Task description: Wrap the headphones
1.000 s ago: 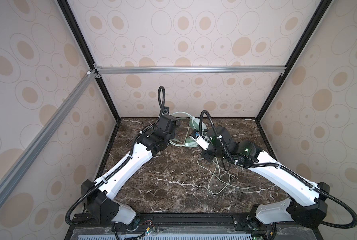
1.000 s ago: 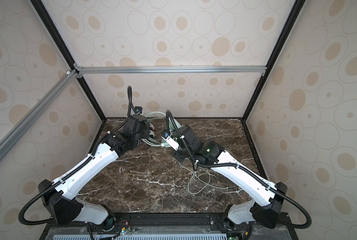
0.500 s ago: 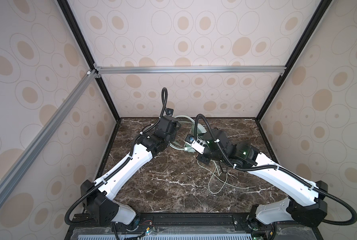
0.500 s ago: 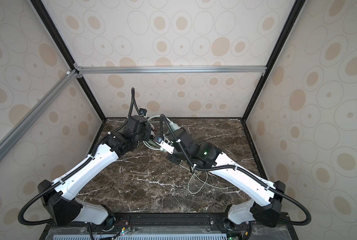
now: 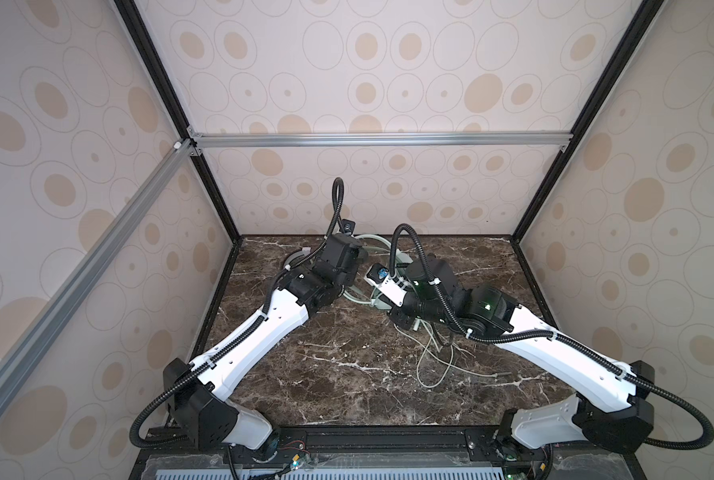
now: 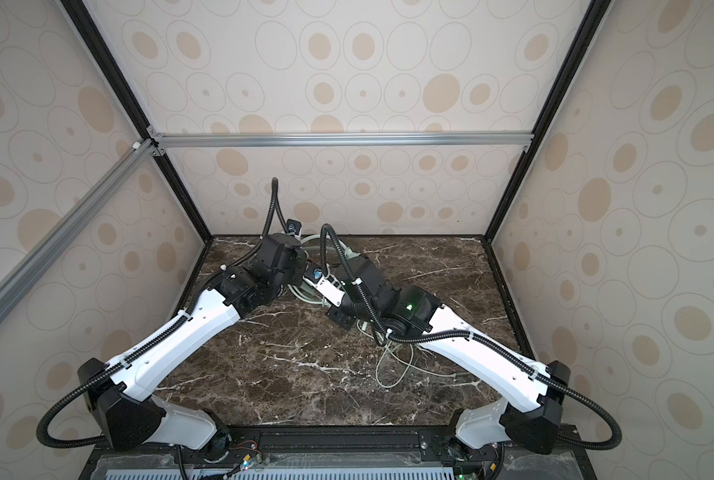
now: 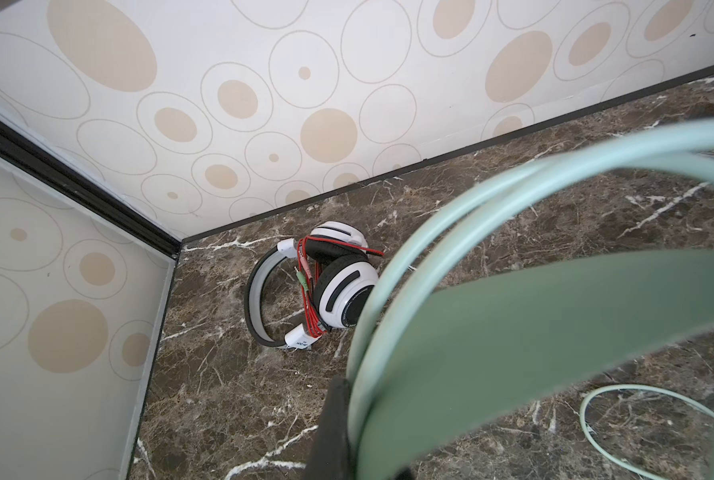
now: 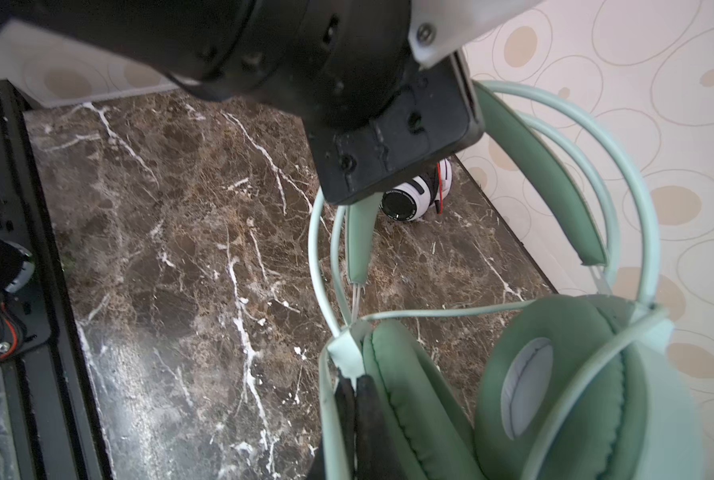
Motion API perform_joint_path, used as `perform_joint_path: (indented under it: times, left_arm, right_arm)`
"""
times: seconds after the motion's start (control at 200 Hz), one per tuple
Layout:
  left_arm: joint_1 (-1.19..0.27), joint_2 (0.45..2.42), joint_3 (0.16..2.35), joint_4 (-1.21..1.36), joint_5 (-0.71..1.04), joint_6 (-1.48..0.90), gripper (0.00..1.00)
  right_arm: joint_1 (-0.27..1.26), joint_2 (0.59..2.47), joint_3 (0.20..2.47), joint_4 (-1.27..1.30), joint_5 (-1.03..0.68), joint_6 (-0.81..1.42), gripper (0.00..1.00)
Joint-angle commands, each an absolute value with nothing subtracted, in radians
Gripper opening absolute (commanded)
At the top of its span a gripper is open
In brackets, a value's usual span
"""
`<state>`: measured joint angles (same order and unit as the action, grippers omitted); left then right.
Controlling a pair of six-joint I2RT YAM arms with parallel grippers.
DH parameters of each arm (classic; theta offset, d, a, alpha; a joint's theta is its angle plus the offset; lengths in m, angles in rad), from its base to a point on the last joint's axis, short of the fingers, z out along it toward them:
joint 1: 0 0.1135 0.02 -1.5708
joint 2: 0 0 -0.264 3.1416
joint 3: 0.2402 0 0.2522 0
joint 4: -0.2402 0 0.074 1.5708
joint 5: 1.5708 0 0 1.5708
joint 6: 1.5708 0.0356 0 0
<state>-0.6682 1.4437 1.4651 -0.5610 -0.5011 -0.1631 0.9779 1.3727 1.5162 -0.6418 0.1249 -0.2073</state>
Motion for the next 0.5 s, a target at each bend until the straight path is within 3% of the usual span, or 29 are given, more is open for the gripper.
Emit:
perform_joint_path:
  times: [0.0,0.495]
  left_arm:
    - [-0.676,1.444,1.503,-0.552,-0.552,-0.129,0.00]
    - [-0.726,1.428,1.514,-0.551,-0.579,-0.080,0.00]
  right_arm:
    - [0.988,1.354,1.539,-0.493,0.093,-0.121,0.02]
    - [0.987,1.339,1.503,-0.426,0.107,-0.042,0.03]
